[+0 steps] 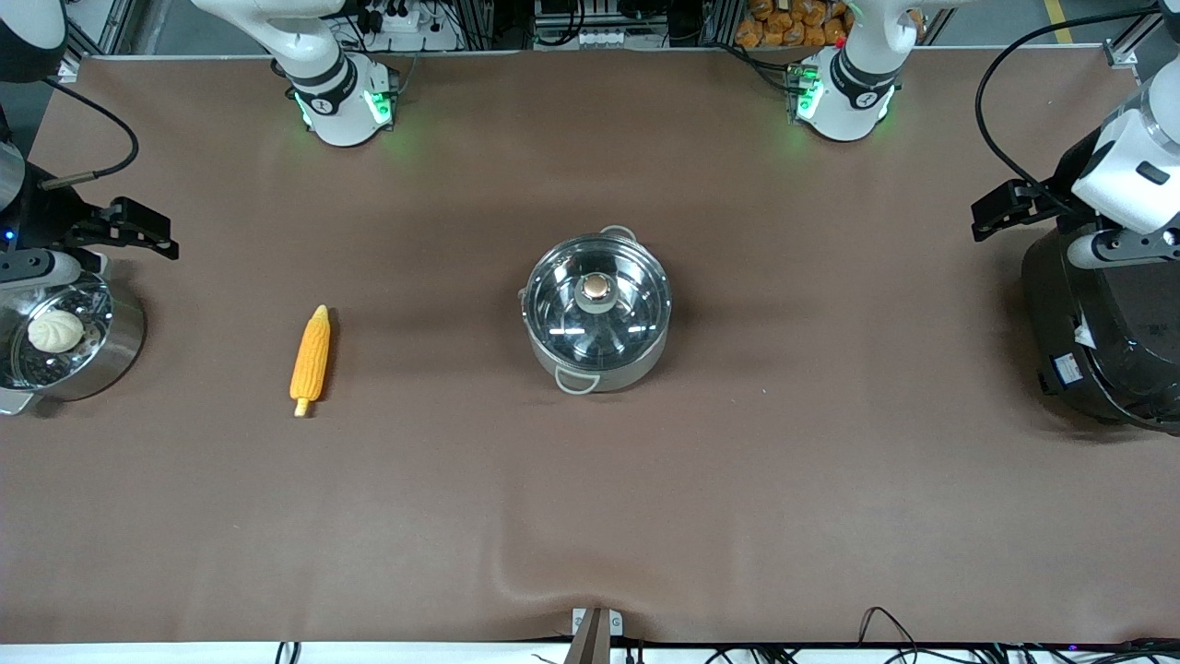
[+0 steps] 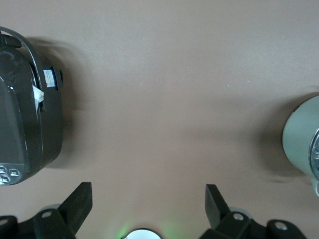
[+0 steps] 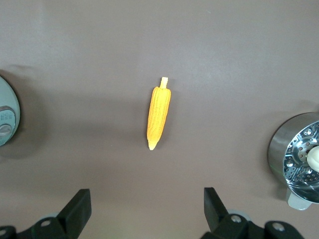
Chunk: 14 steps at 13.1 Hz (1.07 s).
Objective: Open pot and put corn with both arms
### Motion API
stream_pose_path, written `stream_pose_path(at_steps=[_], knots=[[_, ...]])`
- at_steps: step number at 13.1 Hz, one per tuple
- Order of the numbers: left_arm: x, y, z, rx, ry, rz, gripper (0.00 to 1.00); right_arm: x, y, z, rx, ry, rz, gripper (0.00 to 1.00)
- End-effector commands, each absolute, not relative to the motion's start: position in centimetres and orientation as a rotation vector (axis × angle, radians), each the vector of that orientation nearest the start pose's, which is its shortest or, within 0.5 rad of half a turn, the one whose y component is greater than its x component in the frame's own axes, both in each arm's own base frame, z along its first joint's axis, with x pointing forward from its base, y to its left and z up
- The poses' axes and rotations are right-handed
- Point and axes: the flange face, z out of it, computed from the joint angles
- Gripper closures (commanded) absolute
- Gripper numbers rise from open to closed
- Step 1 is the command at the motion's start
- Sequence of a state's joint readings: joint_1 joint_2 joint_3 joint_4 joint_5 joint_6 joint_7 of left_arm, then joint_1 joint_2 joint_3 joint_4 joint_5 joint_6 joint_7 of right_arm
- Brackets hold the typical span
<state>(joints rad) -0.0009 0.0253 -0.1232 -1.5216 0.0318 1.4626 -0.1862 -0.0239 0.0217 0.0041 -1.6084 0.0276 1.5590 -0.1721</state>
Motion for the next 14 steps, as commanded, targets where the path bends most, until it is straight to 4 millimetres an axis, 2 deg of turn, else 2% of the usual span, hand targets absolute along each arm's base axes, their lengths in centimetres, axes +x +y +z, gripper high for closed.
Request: stream_pose_path(at_steps=[1,4,6,8,9,12,14], knots=[[54.0,-5.7,63.4,-3.162,-0.057,0.122,0.0,55.2,-1.2,60.0,-3.103,-0.25,0.099,0.0],[54.5,-5.0,63.0,-3.14,-0.078,0.124,0.0,55.2,-1.1,59.9,-3.102,-0.252,0.104,0.0],[54.5,-5.4,63.1,-3.142,-0.083,0.125,0.0,55.2,-1.2,59.8,-3.102,-0.248,0.111,0.0],[54.7,-7.2,63.2,-3.148,-0.049,0.117,0.0,55.3,-1.0,59.1,-3.095,-0.252,0.143,0.0],[54.7,-10.0,62.4,-3.148,-0.001,0.139,0.0,55.4,-0.7,58.4,-3.093,-0.261,0.155,0.0],[54.2,-19.6,60.0,-3.146,-0.042,0.181,0.0,55.7,-0.5,55.5,-3.084,-0.267,0.189,0.0],[53.0,-28.0,57.4,-3.16,-0.038,0.174,0.0,56.3,0.4,53.5,-3.078,-0.293,0.208,0.0]])
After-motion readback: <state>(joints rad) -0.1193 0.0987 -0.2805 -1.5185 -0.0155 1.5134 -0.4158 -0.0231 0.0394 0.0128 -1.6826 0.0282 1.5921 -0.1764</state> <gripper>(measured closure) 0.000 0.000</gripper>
